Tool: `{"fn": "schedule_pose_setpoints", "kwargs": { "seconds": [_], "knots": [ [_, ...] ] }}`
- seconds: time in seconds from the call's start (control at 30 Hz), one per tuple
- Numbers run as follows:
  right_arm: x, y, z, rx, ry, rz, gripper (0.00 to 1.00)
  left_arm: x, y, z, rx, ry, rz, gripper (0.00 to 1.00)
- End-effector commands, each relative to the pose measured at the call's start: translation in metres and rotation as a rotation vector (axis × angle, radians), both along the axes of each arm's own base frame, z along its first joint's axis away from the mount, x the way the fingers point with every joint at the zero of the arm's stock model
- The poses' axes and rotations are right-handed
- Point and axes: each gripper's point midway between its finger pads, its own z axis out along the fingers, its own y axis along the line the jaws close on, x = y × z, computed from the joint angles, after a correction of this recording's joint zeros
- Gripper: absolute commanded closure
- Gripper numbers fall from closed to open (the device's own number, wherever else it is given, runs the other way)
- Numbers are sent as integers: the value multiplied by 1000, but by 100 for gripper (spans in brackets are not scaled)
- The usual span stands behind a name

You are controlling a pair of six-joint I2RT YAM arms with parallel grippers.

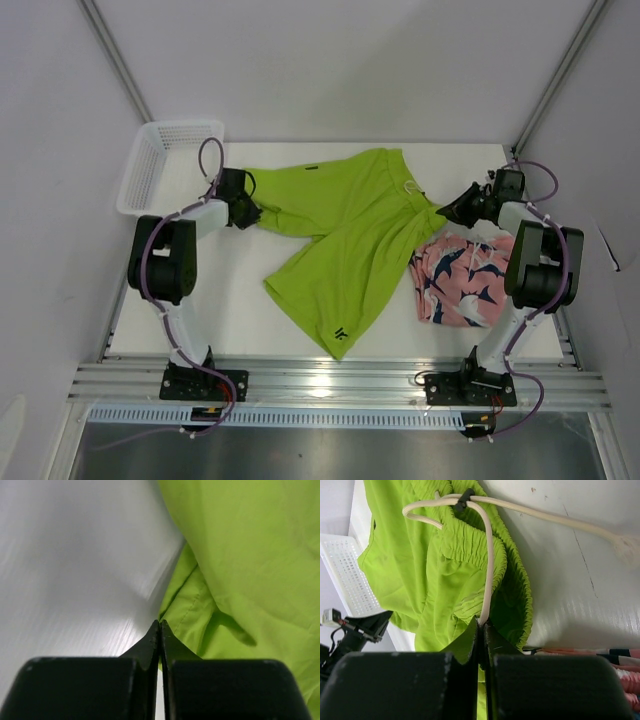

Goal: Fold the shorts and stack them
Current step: Flatten the shorts out

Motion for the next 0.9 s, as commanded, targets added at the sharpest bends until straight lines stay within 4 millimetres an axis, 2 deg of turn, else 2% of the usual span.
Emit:
{"fn": "schedule_pose_setpoints", "kwargs": {
  "seconds": [0.0, 0.13, 0.2, 0.23, 0.3, 0.47, 0.53, 0.6, 0.63, 0.67, 0.73, 0.77, 0.87],
  "knots": [
    [8, -9, 24, -27, -76, -48, 100, -16, 18, 36, 54, -55, 79, 100],
    [8, -12, 20, -37, -66, -65, 100, -44, 21, 35, 59, -47, 102, 100],
    [8, -12, 20, -34, -65, -68, 100, -51, 21, 43, 73, -71, 122, 100],
    [7, -11, 18, -33, -62, -66, 100, -62, 18, 35, 84, -51, 109, 100],
    [7, -11, 19, -40, -61, -69, 100, -69, 17, 36, 107, -50, 121, 100],
    [7, -10, 18, -45, -56, -69, 100, -102, 9, 14, 166, 7, 114, 100],
    [7, -10, 17, -46, -53, -70, 100, -104, 2, 15, 166, -9, 88, 90],
    [6, -9, 16, -46, -51, -68, 100, -114, 4, 9, 185, 21, 77, 58],
    [6, -9, 17, -49, -51, -65, 100, -112, 5, 16, 185, 10, 80, 46],
    [5, -9, 17, -52, -53, -60, 100, -121, 9, 16, 201, 11, 73, 32],
    [5, -8, 16, -57, -49, -56, 100, -128, 11, 28, 223, -9, 58, 24],
    [4, -9, 16, -56, -48, -53, 100, -128, 12, 46, 237, -62, 50, 18],
    [5, -8, 16, -75, -48, -30, 100, -134, -2, 75, 313, -125, -56, 16]
  ]
}}
